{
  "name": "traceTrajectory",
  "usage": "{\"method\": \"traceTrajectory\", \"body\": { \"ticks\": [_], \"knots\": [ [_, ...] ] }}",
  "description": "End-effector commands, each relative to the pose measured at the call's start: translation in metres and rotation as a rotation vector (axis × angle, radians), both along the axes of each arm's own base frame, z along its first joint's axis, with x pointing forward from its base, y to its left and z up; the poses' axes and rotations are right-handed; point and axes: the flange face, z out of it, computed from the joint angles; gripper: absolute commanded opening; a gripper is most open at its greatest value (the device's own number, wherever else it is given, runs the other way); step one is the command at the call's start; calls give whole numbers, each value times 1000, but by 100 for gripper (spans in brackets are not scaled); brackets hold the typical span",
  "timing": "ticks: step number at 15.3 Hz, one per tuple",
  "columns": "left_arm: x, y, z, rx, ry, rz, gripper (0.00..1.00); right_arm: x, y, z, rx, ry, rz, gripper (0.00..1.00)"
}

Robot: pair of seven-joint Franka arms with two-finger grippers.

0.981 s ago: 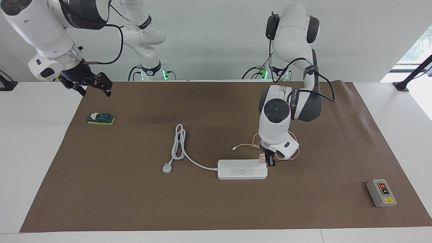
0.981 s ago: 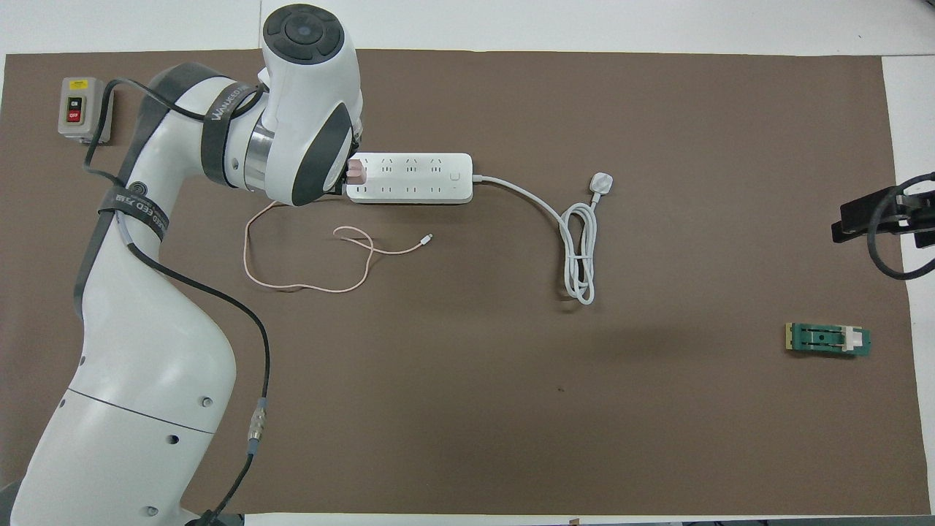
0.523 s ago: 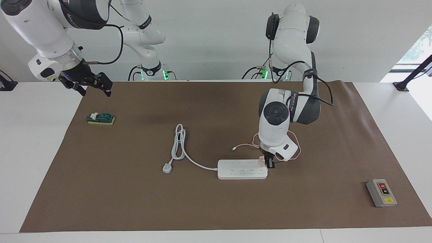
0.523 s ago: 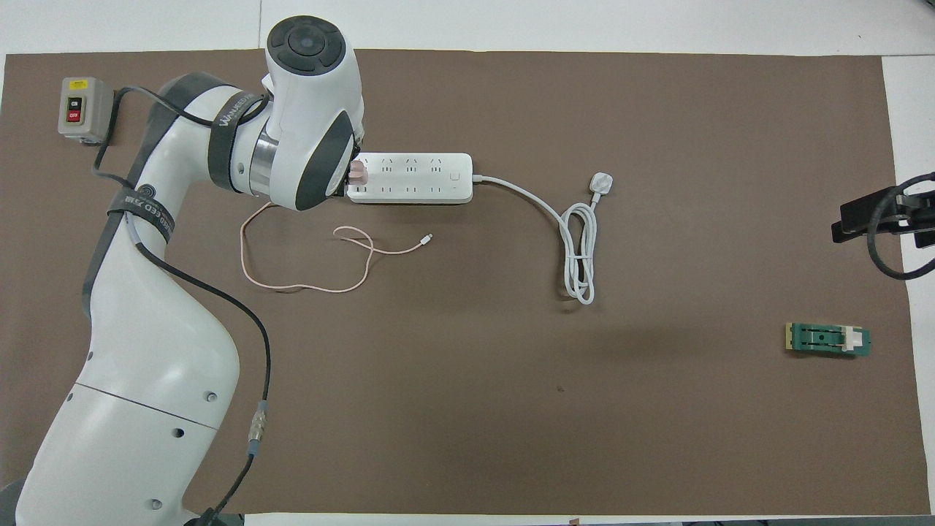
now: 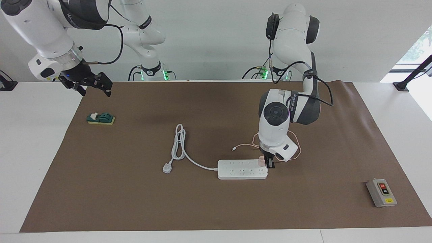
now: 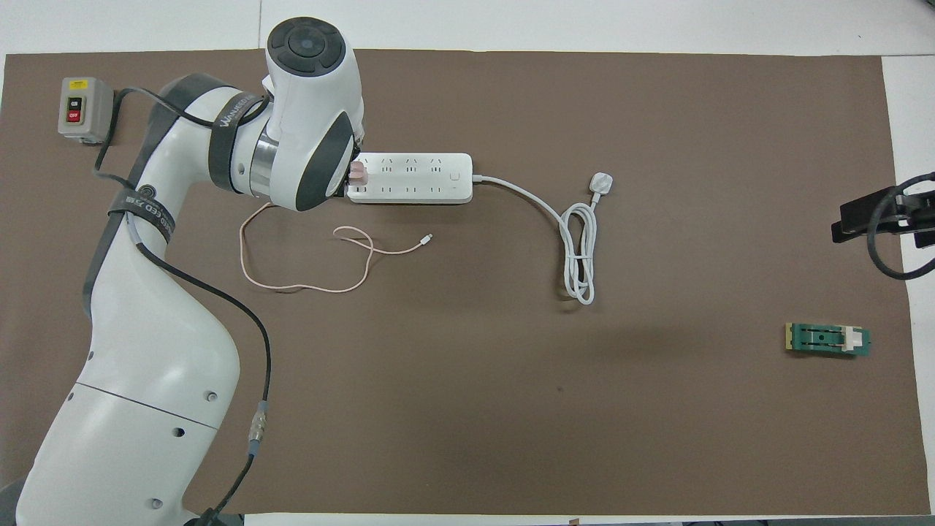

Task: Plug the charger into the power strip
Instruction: 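Push the charger prongs into the strip's end socket with the left gripper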

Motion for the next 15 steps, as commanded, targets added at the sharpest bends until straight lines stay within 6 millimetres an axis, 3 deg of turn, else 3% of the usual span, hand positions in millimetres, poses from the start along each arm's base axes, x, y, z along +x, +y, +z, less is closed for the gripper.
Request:
{"method": "traceTrajectory", "body": {
  "ticks": [1, 15],
  "knots": [
    [-9, -2, 0, -7, -13, 6, 0, -8, 1, 1, -5, 6, -7, 100],
    [-16, 4, -8, 2, 3, -1, 0, -8, 0, 1, -5, 6, -8, 100]
  ]
}}
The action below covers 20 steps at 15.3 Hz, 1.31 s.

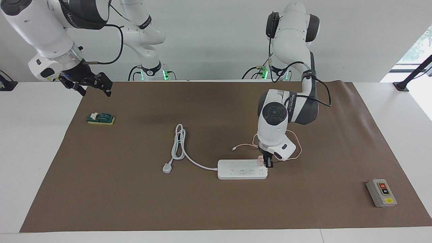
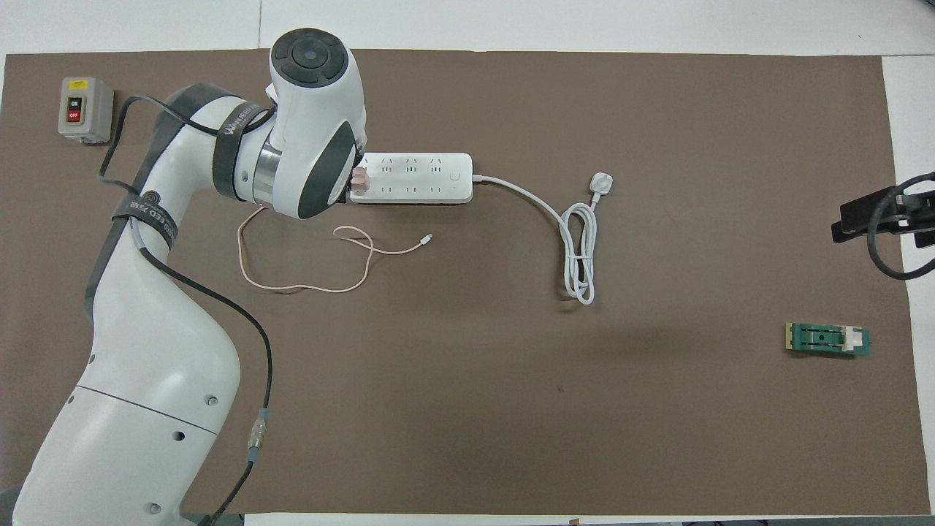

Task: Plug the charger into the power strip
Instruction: 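Push the charger prongs into the strip's end socket with the left gripper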

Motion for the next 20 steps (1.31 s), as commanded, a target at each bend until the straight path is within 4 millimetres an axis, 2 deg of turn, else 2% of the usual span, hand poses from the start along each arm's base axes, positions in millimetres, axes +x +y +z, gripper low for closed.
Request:
{"method": "traceTrajectory", "body": {
  "ticks": [1, 10, 20],
  "knots": [
    [-8, 4, -2, 3, -1, 4, 0, -8, 0, 1, -5, 6, -8, 100],
    [-11, -3, -1, -8, -14, -9, 0, -8, 0, 1, -5, 8, -8, 100],
    [-18, 4, -12, -3, -8, -9, 0, -8, 0, 1, -5, 6, -8, 100]
  ]
}}
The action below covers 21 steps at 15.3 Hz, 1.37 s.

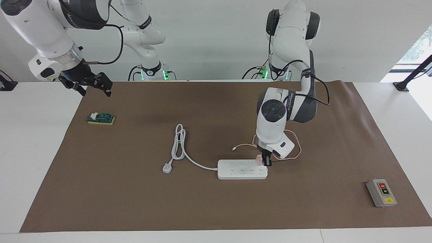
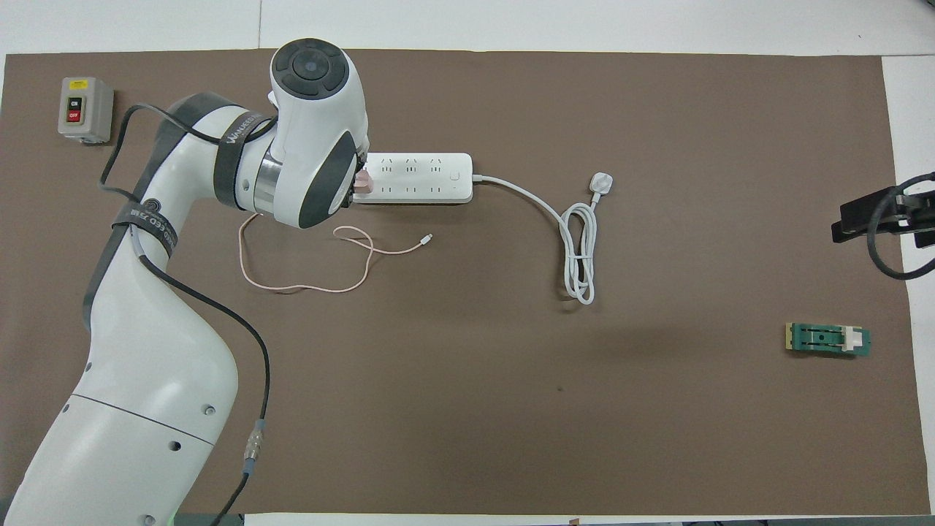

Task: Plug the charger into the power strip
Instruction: 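Push the charger prongs into the strip's end socket with the left gripper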

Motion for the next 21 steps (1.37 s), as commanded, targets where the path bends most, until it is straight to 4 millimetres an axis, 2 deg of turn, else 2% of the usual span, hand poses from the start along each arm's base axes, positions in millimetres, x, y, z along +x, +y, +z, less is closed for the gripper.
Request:
{"method": "traceTrajectory", "body": {
  "ticks": [1, 6, 15, 21],
  "knots": [
    [-10, 6, -12, 10, 10, 0, 0, -8, 0, 1, -5, 6, -8, 100],
    [-9, 6, -14, 6, 0, -1, 0, -8, 0, 1, -5, 6, -8, 100],
    [-8, 19, -22, 0, -14, -13, 0, -8, 0, 1, -5, 6, -8, 100],
    [-12, 11, -24, 3, -14, -27, 0, -8, 0, 1, -5, 6, -8, 100]
  ]
}}
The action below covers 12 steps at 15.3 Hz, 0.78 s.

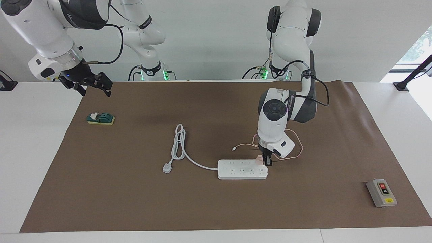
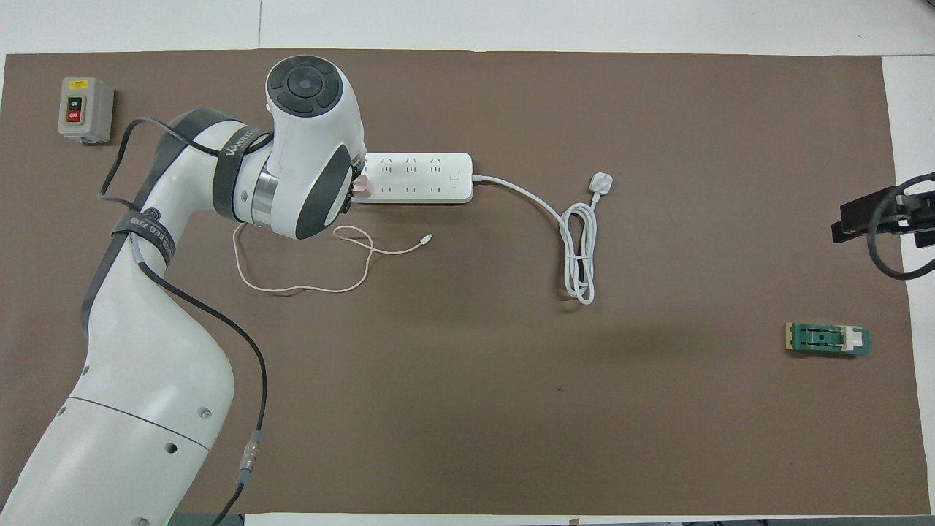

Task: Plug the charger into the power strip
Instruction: 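Push the charger prongs into the strip's end socket with the left gripper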

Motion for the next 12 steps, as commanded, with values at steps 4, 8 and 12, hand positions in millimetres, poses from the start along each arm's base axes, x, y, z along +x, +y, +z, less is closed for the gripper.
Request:
{"method": "traceTrajectory", "body": {
  "ticks": [4, 8, 12],
  "knots": [
    [-13, -16, -48, 68, 72, -47, 0, -8, 0, 1, -5, 8, -8, 100],
    [-9, -21, -51, 68, 64, -53, 0, -8, 0, 1, -5, 8, -8, 100],
    [-6, -15, -48, 76, 68, -73, 0, -9, 0, 2, -5, 5, -8, 100]
  ]
}}
